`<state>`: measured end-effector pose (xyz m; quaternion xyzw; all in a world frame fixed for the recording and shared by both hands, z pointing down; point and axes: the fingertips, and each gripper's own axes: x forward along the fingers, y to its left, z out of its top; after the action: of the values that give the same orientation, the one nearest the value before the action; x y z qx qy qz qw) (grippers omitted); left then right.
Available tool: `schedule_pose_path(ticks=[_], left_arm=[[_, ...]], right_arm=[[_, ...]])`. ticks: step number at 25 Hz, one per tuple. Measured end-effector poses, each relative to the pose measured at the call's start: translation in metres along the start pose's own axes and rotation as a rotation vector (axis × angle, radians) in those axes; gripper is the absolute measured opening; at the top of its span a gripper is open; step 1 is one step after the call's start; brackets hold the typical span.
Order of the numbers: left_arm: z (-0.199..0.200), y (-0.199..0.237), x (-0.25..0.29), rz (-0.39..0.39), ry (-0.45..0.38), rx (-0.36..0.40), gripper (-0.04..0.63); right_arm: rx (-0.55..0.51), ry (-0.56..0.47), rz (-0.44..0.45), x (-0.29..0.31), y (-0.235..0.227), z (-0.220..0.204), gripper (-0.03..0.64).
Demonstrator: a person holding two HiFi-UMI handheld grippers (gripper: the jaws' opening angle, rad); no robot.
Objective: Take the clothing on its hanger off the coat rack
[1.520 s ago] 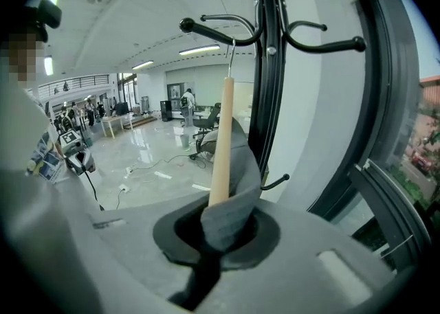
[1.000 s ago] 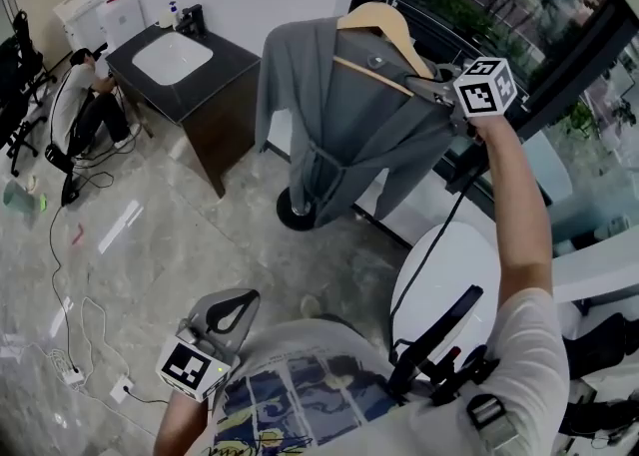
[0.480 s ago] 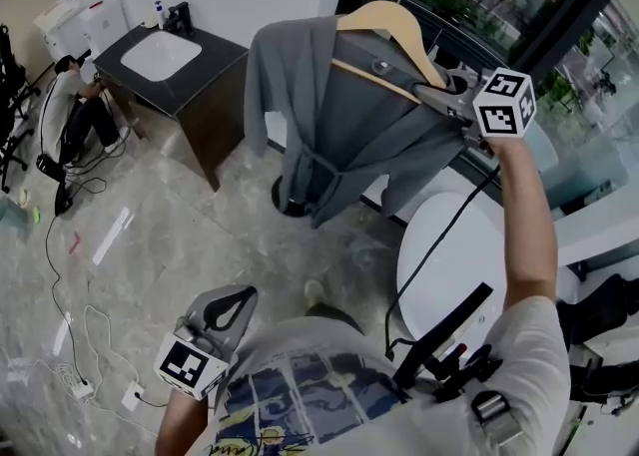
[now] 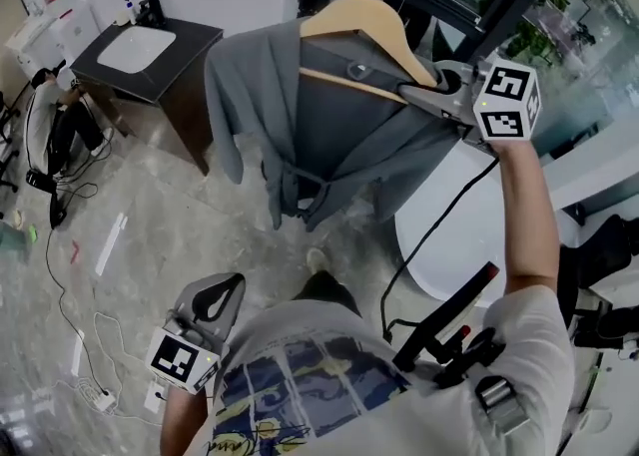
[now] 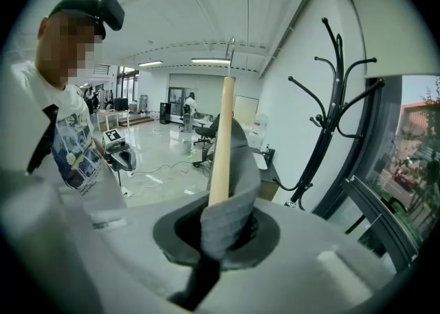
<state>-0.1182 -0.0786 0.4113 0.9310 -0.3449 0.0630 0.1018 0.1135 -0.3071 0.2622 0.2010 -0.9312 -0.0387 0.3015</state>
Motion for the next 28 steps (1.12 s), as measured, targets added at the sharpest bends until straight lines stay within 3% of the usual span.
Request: schedule_pose_path(ticks=[11,28], left_arm=[[-0.007,-0.029,-0.012,-0.062,0.003,0.039,0.005],[-0.003,-0.033,-0.018,-0.056,-0.003,0.012,0.005]], right_arm=[[-0.004,-0.024,0.07,-0.016,0.102,-0.015,0.005],[-0.089,-0.018,0.089,-0.006,0.18,-0.01,0.003]])
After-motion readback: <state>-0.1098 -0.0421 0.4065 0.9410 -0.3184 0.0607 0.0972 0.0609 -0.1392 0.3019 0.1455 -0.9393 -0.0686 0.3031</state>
